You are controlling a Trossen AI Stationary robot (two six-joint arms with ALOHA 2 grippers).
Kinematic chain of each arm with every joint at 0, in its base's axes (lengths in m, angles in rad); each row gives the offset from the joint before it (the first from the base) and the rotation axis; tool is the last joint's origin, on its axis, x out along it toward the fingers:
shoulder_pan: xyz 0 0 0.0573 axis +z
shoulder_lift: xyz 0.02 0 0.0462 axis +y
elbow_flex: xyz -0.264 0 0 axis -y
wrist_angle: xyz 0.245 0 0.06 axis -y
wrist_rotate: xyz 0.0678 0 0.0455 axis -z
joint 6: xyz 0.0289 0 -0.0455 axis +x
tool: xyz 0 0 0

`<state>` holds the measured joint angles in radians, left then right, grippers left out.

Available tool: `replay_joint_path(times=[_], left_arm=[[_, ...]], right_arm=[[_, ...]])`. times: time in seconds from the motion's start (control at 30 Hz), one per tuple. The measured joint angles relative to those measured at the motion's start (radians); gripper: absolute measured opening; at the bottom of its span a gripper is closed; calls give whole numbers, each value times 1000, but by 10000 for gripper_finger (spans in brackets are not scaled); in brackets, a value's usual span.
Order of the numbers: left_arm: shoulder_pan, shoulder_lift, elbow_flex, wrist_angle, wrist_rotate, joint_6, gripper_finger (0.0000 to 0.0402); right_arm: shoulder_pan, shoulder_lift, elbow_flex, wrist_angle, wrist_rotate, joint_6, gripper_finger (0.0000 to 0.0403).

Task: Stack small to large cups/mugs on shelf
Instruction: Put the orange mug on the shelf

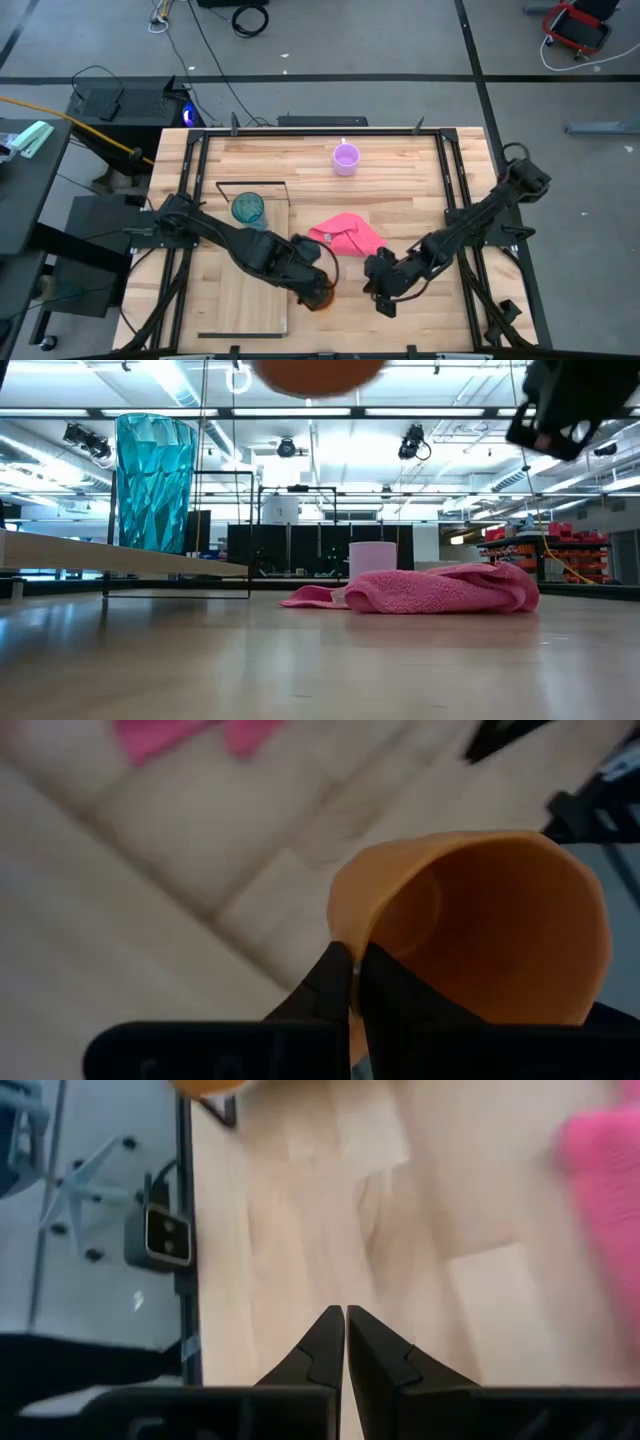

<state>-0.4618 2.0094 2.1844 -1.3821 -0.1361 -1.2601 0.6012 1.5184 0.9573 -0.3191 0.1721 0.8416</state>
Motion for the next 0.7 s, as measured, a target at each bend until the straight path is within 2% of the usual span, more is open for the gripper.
replay_joint_path(times=[0.13,0.3,0.7], left_arm=[[0,0,71,-207,-26,-60,15],[-1,-16,65,-179,-44,-84,15],[-28,-46,-70,-185,-26,-178,15]], right_arm=[[13,-82,0,-65,96,-3,24],[19,-146,0,-123,167,-3,24],[33,-148,-1,-175,171,-7,24]])
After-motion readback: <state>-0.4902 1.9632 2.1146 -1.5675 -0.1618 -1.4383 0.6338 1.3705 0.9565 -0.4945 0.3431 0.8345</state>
